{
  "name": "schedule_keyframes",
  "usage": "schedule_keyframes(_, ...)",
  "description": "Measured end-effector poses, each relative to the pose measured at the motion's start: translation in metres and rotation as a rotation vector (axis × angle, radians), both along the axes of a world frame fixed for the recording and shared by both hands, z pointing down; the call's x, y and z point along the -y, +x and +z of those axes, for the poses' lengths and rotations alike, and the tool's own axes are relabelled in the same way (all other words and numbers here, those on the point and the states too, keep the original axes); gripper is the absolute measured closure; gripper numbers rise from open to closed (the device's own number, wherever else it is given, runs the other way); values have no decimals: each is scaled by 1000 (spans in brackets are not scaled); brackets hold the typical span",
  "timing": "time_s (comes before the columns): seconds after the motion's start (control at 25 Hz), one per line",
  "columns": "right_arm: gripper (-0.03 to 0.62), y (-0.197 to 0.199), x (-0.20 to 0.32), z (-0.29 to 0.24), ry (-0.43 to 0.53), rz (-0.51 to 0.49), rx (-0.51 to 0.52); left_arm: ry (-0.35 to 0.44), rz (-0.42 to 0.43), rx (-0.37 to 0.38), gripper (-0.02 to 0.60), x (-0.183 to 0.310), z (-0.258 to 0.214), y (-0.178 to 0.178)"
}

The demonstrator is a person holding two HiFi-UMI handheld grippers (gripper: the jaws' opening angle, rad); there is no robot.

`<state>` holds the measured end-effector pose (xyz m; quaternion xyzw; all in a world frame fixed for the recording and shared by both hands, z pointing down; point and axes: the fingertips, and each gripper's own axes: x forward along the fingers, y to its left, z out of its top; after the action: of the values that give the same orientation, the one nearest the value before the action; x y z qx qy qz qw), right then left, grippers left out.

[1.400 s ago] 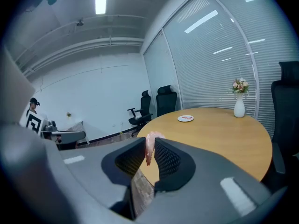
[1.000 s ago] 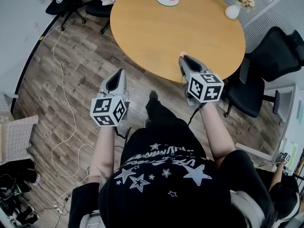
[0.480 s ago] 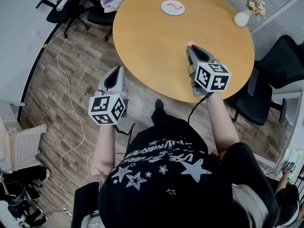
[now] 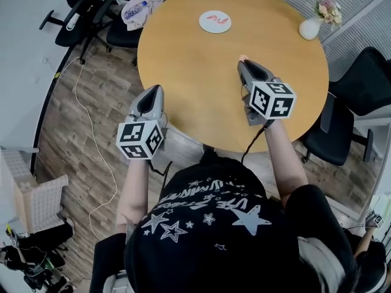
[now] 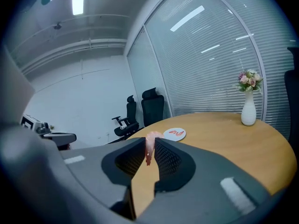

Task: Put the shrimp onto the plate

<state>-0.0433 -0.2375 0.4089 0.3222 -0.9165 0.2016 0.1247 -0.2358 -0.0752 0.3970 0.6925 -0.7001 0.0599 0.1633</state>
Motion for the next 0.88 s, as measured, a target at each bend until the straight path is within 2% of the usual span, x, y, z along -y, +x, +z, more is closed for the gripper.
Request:
schedule_keyframes(0.4,530,-19,55,-5,7,-8,14,-12,31,31,580,59,-1,-17)
schedule_keyframes(0.68,529,-42,90,13,-20,15,-27,-26,101,21,580,101,10,-34)
schedule_keyframes(0.88,529,-65,115,26,-36,63,-65,-44,192,-2,580,144,24,-53)
